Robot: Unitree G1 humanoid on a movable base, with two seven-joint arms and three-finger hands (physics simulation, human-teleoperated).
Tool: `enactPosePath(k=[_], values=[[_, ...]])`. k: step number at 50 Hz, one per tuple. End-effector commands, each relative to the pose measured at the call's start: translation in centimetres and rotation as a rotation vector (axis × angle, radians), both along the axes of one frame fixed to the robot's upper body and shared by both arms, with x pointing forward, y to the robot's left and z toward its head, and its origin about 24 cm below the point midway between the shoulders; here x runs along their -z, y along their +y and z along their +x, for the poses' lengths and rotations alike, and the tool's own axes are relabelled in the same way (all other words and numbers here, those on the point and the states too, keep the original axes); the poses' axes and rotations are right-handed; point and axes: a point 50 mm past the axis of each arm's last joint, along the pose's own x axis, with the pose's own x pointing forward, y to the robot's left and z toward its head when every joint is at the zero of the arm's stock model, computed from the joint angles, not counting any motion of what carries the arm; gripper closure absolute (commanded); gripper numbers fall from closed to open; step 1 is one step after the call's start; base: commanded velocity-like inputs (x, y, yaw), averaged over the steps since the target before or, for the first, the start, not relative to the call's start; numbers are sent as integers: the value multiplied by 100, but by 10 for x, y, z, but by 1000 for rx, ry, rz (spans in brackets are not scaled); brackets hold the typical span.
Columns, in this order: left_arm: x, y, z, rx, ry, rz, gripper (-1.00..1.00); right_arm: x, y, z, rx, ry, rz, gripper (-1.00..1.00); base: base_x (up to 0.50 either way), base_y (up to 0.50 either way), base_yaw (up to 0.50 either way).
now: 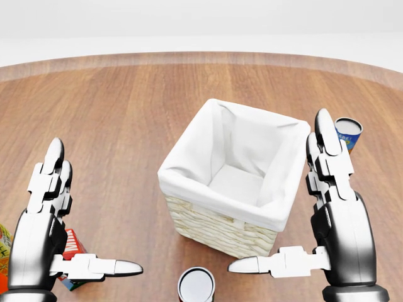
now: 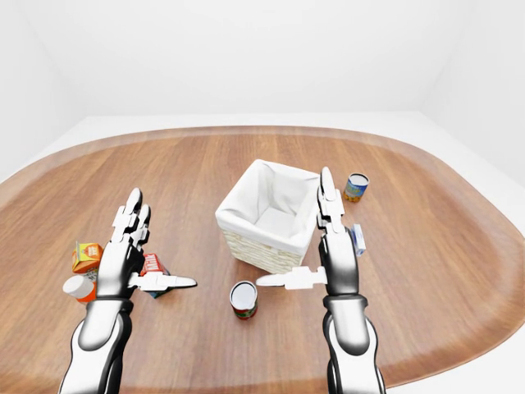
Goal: Pick the milk and place it in the basket.
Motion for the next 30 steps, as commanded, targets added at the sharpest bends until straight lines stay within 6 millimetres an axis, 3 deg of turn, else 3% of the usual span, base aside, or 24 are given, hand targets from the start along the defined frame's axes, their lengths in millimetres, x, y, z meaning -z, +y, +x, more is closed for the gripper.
enactPosePath(k=[1,11,20,30], values=[[1,0,0,-4,-2,5,-100,0,-1,-2,6,-1,3,-100,50,4,0],[5,8,10,-64,-2,64,-100,1,-1,-2,2,4,7,-100,7,0,0],[4,36,32,-217,-51,169,-100,1,0,-2,-5,5,12,-100,0,0,0],[17,51,46,-273,3,228,-100,1,1,-2,-6,7,11,-100,0,0,0]])
